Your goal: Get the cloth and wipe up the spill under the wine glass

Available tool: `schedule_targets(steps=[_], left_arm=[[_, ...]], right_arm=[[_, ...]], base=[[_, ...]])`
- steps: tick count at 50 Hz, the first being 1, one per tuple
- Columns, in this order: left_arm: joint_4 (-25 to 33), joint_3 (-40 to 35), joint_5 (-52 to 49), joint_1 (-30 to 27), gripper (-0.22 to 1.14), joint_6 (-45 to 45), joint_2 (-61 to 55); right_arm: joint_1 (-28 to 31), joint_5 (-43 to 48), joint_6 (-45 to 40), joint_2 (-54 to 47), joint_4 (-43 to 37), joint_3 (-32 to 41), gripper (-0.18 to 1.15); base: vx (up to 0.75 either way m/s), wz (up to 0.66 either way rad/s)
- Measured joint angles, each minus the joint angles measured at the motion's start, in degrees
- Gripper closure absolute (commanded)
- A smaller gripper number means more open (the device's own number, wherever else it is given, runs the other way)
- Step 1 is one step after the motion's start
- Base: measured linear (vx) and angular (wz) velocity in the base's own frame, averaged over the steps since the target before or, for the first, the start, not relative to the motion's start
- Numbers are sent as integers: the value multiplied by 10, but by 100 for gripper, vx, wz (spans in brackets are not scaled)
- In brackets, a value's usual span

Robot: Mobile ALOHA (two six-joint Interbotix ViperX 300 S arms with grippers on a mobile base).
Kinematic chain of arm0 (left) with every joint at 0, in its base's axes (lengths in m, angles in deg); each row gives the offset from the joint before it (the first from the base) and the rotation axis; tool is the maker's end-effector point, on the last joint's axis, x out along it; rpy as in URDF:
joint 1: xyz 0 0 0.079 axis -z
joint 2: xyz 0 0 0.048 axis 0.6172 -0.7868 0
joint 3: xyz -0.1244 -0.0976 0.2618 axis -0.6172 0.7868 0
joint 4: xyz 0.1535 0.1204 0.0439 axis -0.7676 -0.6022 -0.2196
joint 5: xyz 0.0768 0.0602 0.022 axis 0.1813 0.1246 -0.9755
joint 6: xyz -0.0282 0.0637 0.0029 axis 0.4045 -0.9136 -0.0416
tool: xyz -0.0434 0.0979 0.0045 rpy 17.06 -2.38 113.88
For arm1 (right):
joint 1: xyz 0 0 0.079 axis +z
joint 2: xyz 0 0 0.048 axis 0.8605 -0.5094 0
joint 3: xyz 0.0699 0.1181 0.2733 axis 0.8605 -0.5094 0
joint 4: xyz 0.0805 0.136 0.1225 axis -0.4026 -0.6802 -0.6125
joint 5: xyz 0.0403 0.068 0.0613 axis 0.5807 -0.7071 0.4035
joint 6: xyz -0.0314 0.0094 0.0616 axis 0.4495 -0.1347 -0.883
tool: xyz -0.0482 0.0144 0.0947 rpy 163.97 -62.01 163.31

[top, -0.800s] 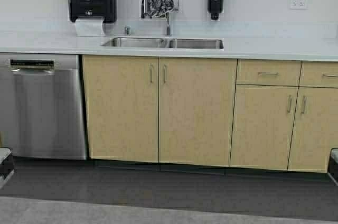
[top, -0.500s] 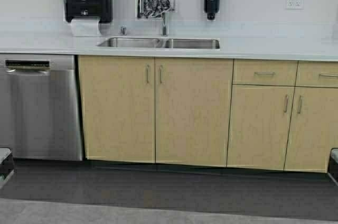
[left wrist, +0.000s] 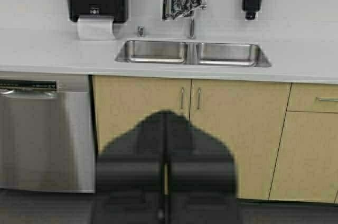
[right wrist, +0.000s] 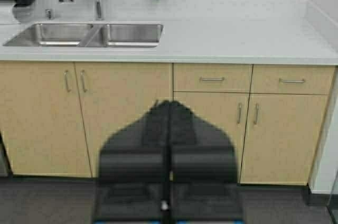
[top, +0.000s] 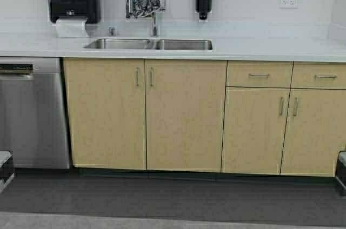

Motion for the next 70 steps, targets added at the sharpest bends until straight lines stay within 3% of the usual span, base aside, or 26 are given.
schedule_targets(steps=[70], left_arm=[[-4,-1,19,0,89,3,-14]], right_arm=[[-8,0,-22,22,7,2,92]], base=[[25,7]])
